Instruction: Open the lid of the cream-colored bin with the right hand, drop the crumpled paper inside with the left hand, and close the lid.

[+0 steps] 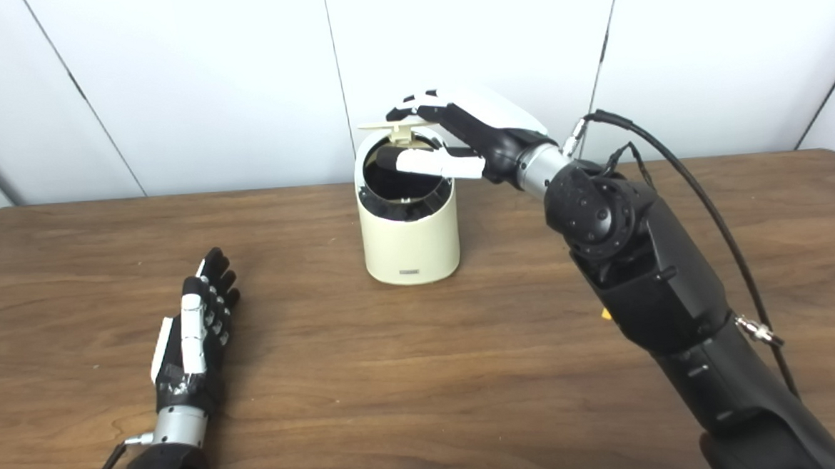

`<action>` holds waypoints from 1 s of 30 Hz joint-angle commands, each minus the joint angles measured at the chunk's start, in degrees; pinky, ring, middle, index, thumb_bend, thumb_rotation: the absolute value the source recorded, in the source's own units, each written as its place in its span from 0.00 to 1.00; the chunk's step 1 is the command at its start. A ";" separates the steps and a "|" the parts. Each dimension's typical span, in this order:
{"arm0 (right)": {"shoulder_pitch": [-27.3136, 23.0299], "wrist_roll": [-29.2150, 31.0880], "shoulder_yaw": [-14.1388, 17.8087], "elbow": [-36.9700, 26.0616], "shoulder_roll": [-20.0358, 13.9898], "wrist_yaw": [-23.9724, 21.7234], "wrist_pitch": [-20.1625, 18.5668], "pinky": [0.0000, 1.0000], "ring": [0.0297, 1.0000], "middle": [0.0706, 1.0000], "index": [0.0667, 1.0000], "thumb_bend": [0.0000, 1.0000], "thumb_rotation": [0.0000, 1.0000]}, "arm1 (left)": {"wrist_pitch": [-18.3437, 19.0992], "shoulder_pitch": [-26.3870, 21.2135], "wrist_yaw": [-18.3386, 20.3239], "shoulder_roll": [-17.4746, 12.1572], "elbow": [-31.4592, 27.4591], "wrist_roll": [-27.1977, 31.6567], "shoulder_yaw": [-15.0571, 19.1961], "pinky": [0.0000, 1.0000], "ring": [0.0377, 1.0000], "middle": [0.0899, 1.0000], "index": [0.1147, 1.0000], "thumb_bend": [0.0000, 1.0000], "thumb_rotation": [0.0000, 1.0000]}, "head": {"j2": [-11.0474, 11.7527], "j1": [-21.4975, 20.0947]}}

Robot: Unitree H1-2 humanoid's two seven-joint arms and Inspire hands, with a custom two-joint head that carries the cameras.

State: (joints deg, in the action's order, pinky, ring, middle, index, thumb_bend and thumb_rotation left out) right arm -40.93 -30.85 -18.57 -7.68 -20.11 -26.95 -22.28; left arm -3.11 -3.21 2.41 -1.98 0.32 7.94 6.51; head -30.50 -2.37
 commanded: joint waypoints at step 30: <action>2.25 -7.54 -4.97 -2.10 -3.21 -2.93 4.38 0.93 1.00 0.91 0.85 0.68 1.00 | -3.14 0.01 -0.73 1.00 2.40 -0.06 -0.50 1.00 1.00 1.00 1.00 0.51 1.00 | -2.24 0.61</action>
State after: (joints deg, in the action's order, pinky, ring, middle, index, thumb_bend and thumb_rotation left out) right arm -37.78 -37.99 -23.06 -8.40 -22.65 -28.24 -18.32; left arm -4.98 -4.03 1.36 -1.75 1.56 7.40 6.58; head -32.61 -1.76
